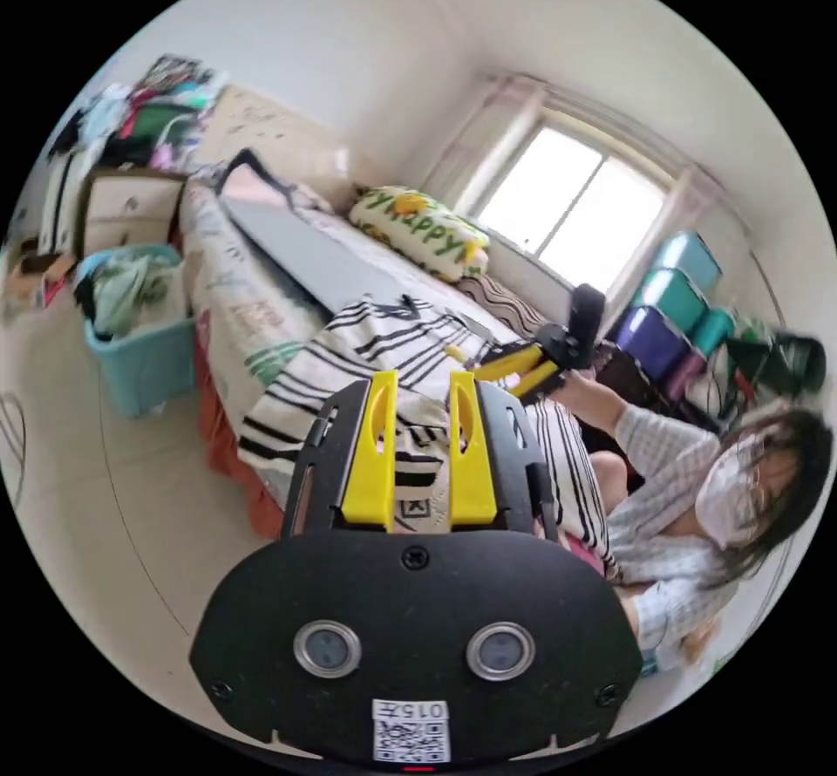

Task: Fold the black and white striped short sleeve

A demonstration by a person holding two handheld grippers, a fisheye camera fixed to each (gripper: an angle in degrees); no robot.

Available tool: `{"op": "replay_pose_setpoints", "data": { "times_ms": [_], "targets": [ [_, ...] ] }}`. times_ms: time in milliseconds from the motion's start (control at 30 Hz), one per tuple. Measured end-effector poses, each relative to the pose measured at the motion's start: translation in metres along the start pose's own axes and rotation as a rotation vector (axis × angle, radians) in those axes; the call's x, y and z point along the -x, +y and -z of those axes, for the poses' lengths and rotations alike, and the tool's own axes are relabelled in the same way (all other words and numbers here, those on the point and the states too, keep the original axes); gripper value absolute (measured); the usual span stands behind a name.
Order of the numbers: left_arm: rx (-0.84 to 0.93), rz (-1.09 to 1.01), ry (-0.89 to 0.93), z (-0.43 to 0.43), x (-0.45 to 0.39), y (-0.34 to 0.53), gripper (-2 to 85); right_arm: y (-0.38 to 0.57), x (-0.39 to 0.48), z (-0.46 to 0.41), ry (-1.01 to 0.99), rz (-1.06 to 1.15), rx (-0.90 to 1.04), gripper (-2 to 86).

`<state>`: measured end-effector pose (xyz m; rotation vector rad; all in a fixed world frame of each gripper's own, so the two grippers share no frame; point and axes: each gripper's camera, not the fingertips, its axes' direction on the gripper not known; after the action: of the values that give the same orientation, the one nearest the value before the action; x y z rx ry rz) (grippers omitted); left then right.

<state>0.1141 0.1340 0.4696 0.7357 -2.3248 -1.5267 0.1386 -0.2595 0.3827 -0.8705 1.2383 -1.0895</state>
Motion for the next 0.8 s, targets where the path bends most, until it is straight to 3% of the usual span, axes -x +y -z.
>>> {"op": "replay_pose_setpoints", "data": {
  "times_ms": [100, 200, 267, 500, 600, 800],
  "targets": [
    [0.141, -0.274, -0.148, -0.022, -0.075, -0.006, 10.4, 0.012, -0.013, 0.004, 0.060, -0.029, -0.046, 9.0],
    [0.318, -0.441, -0.389, -0.060, -0.128, 0.002, 10.2, 0.020, -0.032, -0.005, 0.024, -0.075, 0.004, 9.4],
    [0.431, -0.479, -0.432, -0.085, -0.140, 0.007, 9.4, 0.025, -0.039, -0.008, -0.009, -0.096, 0.017, 9.5],
    [0.798, -0.378, -0.396, -0.186, -0.115, 0.030, 7.8, 0.045, -0.051, -0.012, -0.026, -0.129, 0.004, 8.5],
    [0.805, -0.333, -0.364, -0.199, -0.112, 0.034, 3.2, 0.051, -0.054, -0.018, -0.026, -0.132, 0.030, 8.3],
    [0.836, -0.317, -0.536, -0.200, -0.127, 0.057, 1.1, 0.064, -0.061, -0.028, 0.009, -0.129, 0.077, 8.2]
  ]
}}
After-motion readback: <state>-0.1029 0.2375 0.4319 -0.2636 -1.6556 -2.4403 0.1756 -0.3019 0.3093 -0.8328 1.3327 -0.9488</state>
